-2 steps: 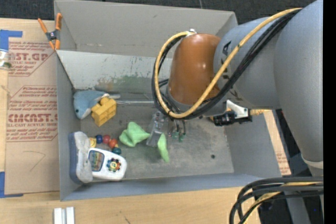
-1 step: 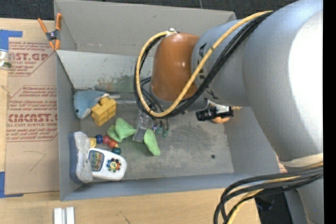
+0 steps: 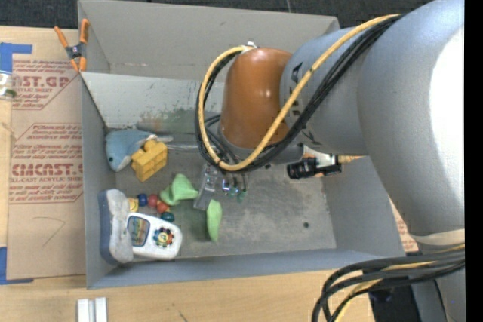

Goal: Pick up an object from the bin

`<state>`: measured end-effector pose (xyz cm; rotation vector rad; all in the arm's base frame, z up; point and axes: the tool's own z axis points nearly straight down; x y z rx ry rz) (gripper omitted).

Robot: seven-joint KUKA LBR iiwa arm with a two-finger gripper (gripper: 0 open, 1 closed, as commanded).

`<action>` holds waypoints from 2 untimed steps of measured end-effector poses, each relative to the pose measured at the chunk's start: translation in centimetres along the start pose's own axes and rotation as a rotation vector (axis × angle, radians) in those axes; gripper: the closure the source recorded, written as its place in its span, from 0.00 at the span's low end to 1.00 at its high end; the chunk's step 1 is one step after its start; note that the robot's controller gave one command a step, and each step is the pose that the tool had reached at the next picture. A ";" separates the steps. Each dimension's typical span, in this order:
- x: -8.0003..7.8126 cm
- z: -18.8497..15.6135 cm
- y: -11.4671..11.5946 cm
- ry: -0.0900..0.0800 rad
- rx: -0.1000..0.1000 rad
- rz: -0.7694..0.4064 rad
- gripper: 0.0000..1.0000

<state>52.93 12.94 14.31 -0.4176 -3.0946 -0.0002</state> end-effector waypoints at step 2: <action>-1.3 -6.8 1.9 -0.015 -0.007 0.022 1.00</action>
Offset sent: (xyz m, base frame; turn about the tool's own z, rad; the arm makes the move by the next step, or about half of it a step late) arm 0.0034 0.0292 0.0720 0.0135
